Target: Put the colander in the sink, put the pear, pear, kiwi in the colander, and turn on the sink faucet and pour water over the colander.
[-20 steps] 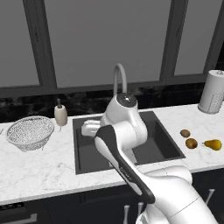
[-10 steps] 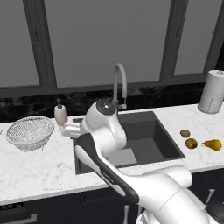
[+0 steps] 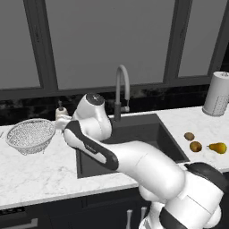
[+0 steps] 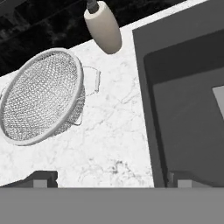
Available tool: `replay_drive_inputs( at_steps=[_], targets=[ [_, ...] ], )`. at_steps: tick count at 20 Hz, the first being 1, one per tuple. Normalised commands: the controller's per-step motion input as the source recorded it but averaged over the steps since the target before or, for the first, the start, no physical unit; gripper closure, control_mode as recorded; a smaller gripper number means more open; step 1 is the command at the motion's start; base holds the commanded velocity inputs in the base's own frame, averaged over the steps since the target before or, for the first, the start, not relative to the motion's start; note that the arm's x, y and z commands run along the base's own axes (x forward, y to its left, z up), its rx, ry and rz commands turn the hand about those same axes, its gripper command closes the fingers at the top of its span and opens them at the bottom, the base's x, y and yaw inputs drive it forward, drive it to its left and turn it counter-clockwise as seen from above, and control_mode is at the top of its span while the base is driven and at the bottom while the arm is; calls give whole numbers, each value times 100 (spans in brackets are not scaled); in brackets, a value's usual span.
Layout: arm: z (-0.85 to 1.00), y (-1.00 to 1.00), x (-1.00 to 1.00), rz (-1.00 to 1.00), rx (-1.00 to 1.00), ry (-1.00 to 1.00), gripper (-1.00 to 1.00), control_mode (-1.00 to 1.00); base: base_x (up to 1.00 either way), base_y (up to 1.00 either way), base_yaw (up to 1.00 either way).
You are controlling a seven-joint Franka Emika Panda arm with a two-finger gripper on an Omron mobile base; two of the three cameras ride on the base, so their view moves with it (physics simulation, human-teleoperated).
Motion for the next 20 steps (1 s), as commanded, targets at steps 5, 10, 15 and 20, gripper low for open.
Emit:
replay_drive_inputs(
  at_steps=[5, 10, 15, 20],
  targets=[
    [0, 65, 39, -4, -1, 20, -100, -100, 0, 0, 0],
    [-22, 47, 26, -5, -8, 22, -100, -100, 0, 0, 0],
    [-40, 28, 2, -15, -8, 20, -100, -100, 0, 0, 0],
    [-17, 41, 24, -16, -7, 2, -100, -100, 0, 0, 0]
  ],
)
